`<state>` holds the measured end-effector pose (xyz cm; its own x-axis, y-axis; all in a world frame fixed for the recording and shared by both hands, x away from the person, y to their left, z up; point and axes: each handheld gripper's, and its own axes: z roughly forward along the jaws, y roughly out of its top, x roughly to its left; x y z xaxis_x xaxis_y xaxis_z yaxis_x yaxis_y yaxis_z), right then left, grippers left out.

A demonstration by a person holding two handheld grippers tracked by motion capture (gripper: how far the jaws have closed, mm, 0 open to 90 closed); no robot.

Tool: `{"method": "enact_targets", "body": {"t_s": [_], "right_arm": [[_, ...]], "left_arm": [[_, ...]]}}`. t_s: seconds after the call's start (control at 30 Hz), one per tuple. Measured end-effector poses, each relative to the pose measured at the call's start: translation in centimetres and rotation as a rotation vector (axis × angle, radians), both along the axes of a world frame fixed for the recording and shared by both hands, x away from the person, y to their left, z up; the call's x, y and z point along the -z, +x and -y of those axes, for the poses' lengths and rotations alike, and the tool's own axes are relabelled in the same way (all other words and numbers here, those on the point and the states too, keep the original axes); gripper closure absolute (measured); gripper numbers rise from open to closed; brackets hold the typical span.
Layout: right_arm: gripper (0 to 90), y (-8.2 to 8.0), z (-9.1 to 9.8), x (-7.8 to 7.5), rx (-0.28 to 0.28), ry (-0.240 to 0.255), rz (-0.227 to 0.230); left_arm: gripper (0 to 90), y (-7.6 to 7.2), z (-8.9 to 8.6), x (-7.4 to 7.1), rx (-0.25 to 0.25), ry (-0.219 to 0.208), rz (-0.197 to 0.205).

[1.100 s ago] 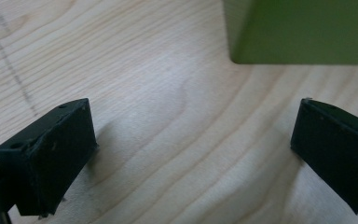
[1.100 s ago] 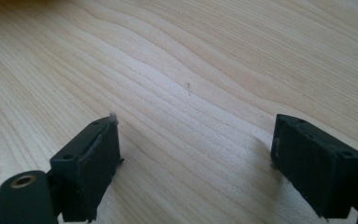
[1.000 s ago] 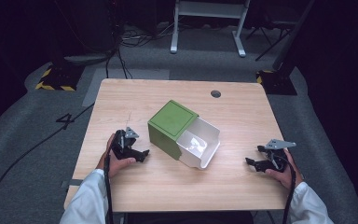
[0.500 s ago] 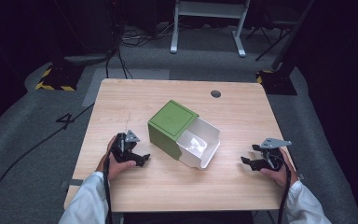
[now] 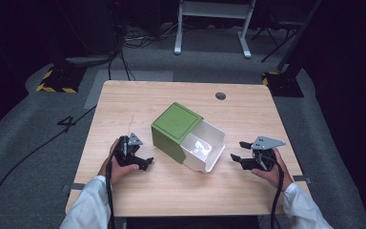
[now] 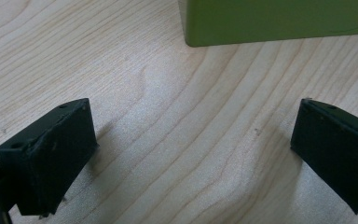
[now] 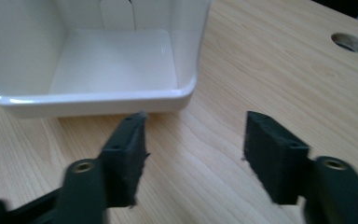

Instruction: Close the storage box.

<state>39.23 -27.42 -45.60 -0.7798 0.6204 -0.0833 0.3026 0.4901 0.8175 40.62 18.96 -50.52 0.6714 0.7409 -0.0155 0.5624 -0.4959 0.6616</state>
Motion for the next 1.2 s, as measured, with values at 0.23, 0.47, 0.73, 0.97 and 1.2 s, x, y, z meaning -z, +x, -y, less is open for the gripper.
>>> {"method": "enact_targets", "body": {"t_s": [0.23,0.47,0.73,0.97,1.2], "right_arm": [[56.0,0.6,-1.1,-0.5,0.000,0.017,0.005],[55.8,1.0,-2.1,-1.0,-0.018,0.037,0.022],[66.9,1.9,-3.6,-0.8,-0.016,0.010,0.019],[85.3,2.9,-3.9,-0.4,-0.049,0.034,-0.021],[81.3,3.0,-3.7,-0.3,-0.080,0.039,-0.037]], "left_arm": [[0.2,0.0,0.0,0.0,0.000,0.000,0.000],[0.2,0.0,0.0,0.0,-0.001,-0.002,0.000],[0.2,0.0,0.0,0.0,0.000,-0.001,-0.001],[0.2,0.0,0.0,0.0,-0.002,-0.002,0.000],[0.5,-0.1,0.0,0.0,-0.004,0.001,0.001]]}}
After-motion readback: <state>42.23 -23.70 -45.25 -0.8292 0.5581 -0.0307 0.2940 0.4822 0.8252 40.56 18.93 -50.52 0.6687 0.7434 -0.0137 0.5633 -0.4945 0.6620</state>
